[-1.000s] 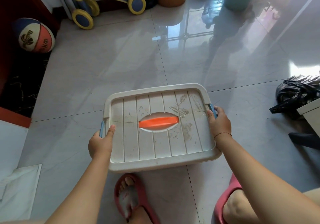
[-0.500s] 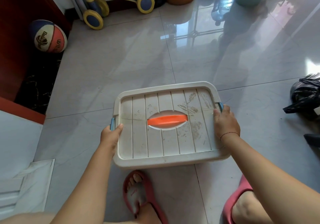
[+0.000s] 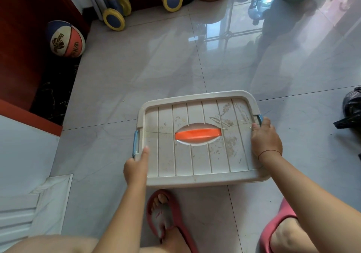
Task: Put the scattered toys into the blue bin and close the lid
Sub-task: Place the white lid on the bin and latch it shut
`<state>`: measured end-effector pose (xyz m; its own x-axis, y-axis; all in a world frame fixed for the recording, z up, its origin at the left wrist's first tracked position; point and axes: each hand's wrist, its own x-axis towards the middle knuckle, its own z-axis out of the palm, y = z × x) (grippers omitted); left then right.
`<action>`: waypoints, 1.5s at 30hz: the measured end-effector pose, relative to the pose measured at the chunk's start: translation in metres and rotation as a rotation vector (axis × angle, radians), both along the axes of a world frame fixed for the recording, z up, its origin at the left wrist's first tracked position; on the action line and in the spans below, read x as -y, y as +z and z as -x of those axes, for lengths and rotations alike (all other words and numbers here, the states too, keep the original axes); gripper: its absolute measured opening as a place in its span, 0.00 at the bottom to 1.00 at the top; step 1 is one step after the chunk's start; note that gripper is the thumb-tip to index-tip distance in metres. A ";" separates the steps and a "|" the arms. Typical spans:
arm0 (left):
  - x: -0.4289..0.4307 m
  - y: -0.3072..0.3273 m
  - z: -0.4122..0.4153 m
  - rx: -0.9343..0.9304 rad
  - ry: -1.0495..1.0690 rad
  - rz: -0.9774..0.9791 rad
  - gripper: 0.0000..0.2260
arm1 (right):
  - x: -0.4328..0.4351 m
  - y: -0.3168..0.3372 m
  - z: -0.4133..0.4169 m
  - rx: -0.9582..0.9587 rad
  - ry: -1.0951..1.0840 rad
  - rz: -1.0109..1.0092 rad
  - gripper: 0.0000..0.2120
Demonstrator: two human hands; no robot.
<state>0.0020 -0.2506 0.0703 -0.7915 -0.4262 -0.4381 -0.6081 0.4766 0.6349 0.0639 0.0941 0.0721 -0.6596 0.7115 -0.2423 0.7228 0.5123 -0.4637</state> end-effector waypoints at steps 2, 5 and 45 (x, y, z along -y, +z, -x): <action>-0.008 -0.002 -0.008 -0.101 -0.070 0.172 0.26 | 0.000 -0.001 0.000 -0.005 -0.007 0.002 0.23; -0.009 -0.001 -0.008 -0.115 -0.104 0.250 0.26 | 0.001 -0.001 0.000 -0.005 -0.013 -0.001 0.22; -0.022 0.007 0.012 0.037 0.015 0.355 0.30 | 0.013 -0.001 -0.024 -0.040 -0.133 0.030 0.25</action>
